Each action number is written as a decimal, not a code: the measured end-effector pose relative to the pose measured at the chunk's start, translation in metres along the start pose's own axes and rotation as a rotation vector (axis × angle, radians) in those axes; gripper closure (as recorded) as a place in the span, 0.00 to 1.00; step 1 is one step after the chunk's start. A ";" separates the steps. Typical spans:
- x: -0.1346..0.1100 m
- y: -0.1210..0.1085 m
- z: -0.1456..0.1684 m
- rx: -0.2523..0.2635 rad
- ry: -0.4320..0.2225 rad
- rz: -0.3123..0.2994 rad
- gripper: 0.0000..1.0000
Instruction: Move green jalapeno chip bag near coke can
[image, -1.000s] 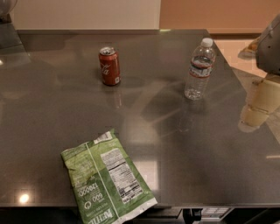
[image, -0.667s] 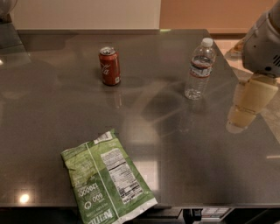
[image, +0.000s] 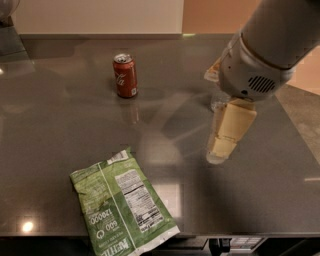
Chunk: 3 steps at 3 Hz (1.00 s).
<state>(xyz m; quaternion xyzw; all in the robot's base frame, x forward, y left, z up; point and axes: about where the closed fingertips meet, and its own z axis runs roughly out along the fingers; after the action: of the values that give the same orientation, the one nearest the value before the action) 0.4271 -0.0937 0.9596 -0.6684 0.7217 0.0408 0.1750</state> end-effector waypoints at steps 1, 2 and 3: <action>-0.038 0.017 0.031 -0.029 -0.030 -0.034 0.00; -0.071 0.039 0.056 -0.054 -0.053 -0.081 0.00; -0.093 0.059 0.084 -0.085 -0.054 -0.138 0.00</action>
Offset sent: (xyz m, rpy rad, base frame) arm -0.0404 0.1365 -0.0719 0.0547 0.0600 0.1726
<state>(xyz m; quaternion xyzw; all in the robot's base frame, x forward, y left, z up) 0.3906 0.0255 0.8996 -0.7220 0.6667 0.0774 0.1681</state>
